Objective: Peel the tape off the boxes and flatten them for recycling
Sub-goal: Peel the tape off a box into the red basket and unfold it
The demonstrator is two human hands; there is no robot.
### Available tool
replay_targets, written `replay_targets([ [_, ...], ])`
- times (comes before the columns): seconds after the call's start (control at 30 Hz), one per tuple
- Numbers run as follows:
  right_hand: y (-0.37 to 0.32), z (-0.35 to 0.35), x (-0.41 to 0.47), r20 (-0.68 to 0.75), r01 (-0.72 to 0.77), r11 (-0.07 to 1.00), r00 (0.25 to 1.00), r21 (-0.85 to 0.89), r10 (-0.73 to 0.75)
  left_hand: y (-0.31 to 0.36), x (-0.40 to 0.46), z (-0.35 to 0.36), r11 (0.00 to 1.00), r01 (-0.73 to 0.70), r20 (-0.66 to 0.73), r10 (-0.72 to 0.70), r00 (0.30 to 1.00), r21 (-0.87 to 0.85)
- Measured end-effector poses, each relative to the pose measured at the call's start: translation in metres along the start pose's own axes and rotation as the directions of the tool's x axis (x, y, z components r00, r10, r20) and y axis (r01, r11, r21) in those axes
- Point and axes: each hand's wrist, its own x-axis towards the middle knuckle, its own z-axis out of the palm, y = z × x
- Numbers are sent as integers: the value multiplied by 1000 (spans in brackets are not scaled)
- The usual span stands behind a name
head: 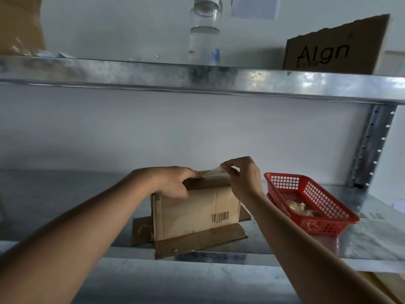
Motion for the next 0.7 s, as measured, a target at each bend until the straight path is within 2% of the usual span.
replay_targets([
  [0.23, -14, 1, -1, -11, -44, 986, 999, 160, 46, -7, 3, 33, 988, -152, -222, 143, 965, -26],
  [0.37, -18, 2, -3, 62, -82, 921, 996, 382, 63, -6, 2, 38, 977, -213, -275, 198, 941, -24],
  [0.47, -18, 0, -3, 185, -57, 937, 983, 345, -8, -5, 1, 38, 977, -214, -276, 199, 940, -25],
  [0.6, -13, -4, -3, 365, 81, 984, 921, 159, -135, -5, 1, 37, 976, -217, -269, 205, 941, -16],
  [0.7, -19, -3, 1, 436, 161, 974, 874, 156, -215, -8, 3, 37, 976, -220, -253, 213, 944, 2],
])
